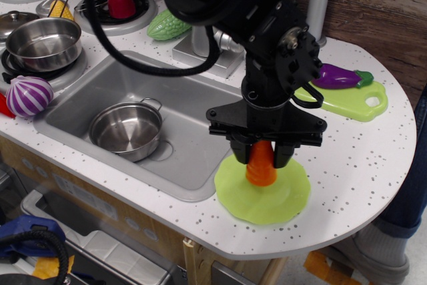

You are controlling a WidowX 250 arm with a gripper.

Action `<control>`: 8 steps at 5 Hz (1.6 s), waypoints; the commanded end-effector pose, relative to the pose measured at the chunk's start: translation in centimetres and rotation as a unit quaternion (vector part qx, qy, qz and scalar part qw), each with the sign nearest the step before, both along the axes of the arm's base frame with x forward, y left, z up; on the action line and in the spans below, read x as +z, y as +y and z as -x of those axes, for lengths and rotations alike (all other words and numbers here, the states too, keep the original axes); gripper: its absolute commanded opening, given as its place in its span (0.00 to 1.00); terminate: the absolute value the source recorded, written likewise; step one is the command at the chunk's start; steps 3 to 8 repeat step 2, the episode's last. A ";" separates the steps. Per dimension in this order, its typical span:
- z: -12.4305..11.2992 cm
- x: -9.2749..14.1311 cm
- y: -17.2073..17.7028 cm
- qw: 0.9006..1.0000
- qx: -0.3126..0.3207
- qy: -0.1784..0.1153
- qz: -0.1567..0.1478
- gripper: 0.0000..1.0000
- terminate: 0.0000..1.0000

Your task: Put carrot on plate

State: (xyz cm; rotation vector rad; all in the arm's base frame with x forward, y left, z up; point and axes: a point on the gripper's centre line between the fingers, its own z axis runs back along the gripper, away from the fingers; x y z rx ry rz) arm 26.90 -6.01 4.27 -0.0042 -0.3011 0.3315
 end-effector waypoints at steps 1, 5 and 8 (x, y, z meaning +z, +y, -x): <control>-1.0 -0.3 -0.7 0.999 -0.004 -0.032 0.008 1.00 0.00; -1.0 -0.3 -0.7 0.999 -0.004 -0.032 0.008 1.00 1.00; -1.0 -0.3 -0.7 0.999 -0.004 -0.032 0.008 1.00 1.00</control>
